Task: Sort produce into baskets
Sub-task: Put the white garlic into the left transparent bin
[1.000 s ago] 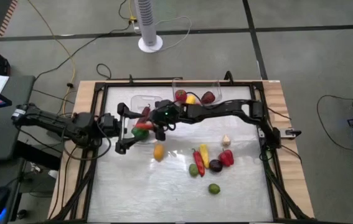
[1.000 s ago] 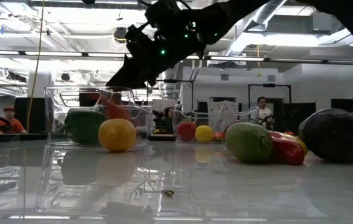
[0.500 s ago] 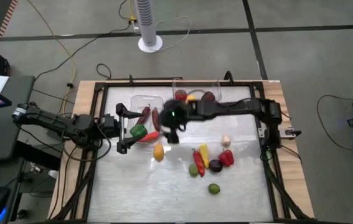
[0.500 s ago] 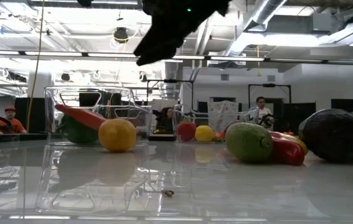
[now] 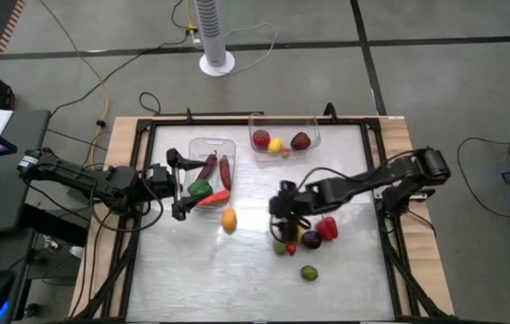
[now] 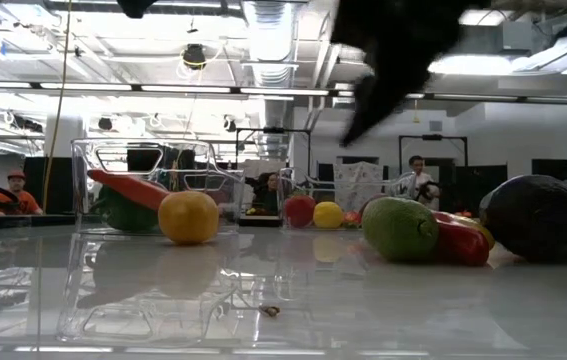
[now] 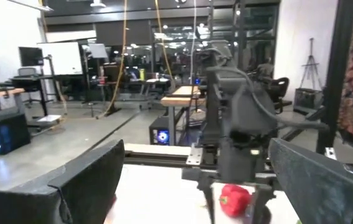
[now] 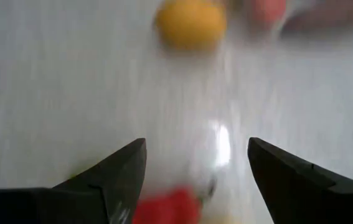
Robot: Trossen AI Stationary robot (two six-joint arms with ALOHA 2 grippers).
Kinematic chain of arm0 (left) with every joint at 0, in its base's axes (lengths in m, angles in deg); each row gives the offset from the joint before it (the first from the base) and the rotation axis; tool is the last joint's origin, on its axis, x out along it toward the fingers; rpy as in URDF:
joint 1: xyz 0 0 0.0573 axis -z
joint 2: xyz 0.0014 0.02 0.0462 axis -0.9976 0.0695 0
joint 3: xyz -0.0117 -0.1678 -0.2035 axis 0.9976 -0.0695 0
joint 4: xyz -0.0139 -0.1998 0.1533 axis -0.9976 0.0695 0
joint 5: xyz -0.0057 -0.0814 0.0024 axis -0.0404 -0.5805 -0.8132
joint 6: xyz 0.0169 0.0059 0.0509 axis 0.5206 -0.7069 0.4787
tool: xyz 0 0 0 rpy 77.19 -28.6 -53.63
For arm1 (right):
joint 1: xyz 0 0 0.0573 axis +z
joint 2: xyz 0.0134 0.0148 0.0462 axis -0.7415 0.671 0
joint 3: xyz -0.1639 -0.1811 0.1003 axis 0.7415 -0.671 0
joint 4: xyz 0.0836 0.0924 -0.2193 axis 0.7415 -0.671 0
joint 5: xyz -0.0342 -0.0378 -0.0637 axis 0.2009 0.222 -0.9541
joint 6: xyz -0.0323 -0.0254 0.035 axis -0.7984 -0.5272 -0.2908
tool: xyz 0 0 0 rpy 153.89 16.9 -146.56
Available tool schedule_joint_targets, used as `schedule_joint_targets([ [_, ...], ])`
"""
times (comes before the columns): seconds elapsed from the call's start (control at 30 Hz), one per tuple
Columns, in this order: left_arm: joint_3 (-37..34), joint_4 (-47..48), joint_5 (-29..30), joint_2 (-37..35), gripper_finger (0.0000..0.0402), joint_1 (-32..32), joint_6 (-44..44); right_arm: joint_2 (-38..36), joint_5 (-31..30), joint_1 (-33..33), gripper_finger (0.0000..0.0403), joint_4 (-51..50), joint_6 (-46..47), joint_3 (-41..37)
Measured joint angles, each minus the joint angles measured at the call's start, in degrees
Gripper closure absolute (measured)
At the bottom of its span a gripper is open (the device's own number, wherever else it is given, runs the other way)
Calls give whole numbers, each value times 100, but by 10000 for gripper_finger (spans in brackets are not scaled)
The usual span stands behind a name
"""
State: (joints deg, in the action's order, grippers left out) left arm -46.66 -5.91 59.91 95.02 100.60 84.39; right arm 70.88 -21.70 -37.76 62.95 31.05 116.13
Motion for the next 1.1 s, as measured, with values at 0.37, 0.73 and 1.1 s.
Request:
schedule_joint_targets([
  [0.37,0,59,113,2,15,-7,81,-27,-21,-240,40,-1743,1151,-391],
  [0.73,0,159,261,2,15,-7,112,-907,-43,-372,35,-3287,1958,-658],
  [1.1,0,157,346,2,15,-7,115,-1421,-240,-589,41,-2481,2234,-1956],
])
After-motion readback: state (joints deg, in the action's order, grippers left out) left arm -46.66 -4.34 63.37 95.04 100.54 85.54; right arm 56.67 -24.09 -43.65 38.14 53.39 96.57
